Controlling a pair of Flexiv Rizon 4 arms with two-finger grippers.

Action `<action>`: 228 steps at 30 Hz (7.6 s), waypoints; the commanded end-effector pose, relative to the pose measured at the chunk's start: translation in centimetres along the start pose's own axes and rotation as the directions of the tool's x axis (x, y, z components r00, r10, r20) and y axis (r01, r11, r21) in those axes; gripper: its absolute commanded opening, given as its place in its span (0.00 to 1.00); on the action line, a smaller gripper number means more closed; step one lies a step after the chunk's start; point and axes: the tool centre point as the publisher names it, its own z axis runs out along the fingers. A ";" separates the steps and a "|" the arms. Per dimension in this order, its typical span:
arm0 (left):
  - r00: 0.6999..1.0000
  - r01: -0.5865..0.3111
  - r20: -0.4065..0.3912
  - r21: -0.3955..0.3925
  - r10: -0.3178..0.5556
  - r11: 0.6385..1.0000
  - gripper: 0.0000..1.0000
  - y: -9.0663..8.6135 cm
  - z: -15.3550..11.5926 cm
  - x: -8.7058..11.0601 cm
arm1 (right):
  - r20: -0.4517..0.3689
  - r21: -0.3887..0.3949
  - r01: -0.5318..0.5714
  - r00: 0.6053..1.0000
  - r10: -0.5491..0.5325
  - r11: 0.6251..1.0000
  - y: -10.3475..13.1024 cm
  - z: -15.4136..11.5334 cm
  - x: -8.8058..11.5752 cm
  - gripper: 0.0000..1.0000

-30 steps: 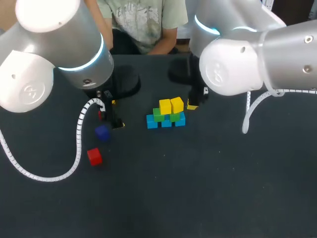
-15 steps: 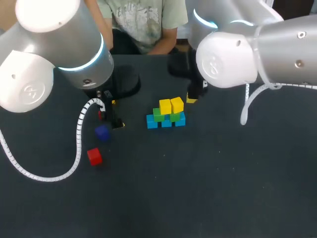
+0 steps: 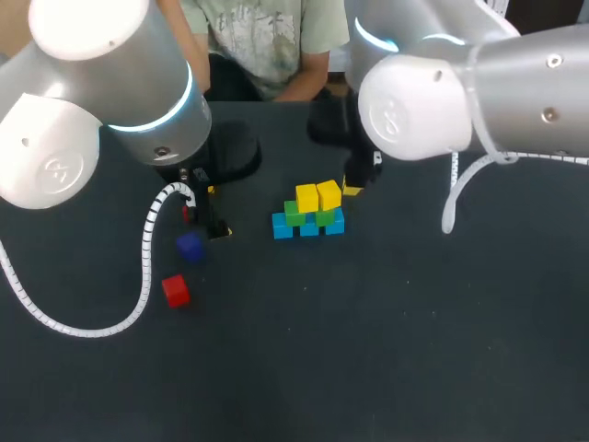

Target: Place the blue cubes, place green cubes on the blue cubes, place the yellow cubes on the green cubes, then place the red cubes on the yellow cubes, and place purple cube on the red cubes.

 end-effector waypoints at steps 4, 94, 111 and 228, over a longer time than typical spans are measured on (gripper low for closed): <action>1.000 -0.003 0.004 0.003 0.003 1.000 1.00 0.1 0.0 0.1 | 0.010 0.011 0.003 1.000 -0.003 1.000 1.0 -0.2 0.2 0.00; 1.000 -0.003 0.004 0.003 0.003 1.000 1.00 0.1 0.0 0.1 | 0.037 -0.037 0.034 0.999 -0.033 0.999 -0.4 0.7 -0.7 0.00; 1.000 -0.003 0.004 0.003 0.003 1.000 1.00 0.1 0.0 0.1 | 0.033 -0.020 0.024 0.999 -0.024 1.000 0.5 0.2 -0.4 0.00; 1.000 -0.003 0.004 0.003 0.003 1.000 1.00 0.1 0.0 0.1 | 0.409 0.025 0.095 0.907 -0.097 0.995 1.7 -5.0 8.1 1.00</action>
